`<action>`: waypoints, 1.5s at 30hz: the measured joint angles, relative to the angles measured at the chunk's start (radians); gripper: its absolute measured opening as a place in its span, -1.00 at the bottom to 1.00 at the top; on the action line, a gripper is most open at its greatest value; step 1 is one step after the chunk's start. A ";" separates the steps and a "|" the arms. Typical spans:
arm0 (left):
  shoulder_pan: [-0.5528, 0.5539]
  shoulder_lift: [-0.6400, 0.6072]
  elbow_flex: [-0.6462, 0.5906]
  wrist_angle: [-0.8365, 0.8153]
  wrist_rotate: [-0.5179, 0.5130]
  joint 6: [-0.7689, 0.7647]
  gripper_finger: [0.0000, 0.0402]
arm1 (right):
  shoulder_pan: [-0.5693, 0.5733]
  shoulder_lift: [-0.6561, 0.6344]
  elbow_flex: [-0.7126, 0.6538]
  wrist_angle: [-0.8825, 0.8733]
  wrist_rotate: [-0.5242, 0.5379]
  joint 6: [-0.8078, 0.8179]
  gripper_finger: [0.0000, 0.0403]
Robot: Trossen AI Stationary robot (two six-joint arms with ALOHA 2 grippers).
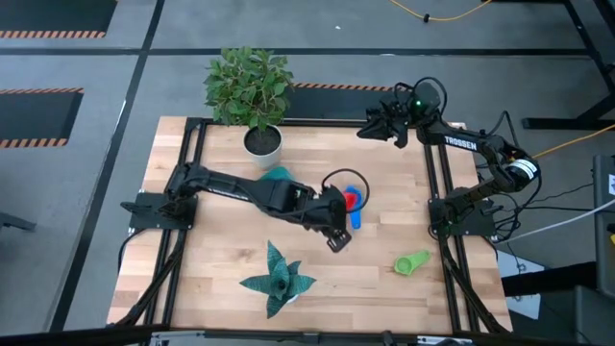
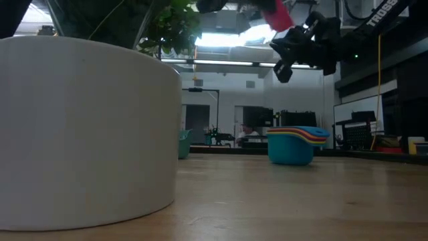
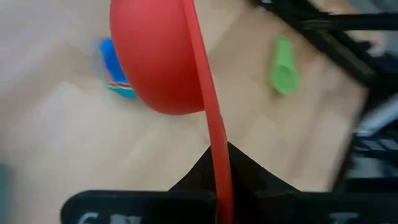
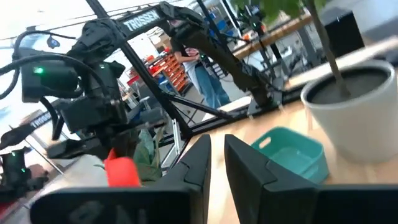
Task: Nest measuring cups in basket
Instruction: Stack the red measuring cup on top of the blue measuring cup
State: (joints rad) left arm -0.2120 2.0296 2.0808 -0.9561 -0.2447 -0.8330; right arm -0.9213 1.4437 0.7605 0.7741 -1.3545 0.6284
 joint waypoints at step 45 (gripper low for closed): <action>0.076 0.155 -0.001 0.121 0.356 0.197 -1.00 | -0.131 -0.249 0.167 0.171 -0.116 0.179 -0.74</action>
State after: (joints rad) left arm -0.1362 2.1842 2.0801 -0.8352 0.1109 -0.6358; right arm -1.0527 1.1942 0.9276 0.9451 -1.4708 0.8077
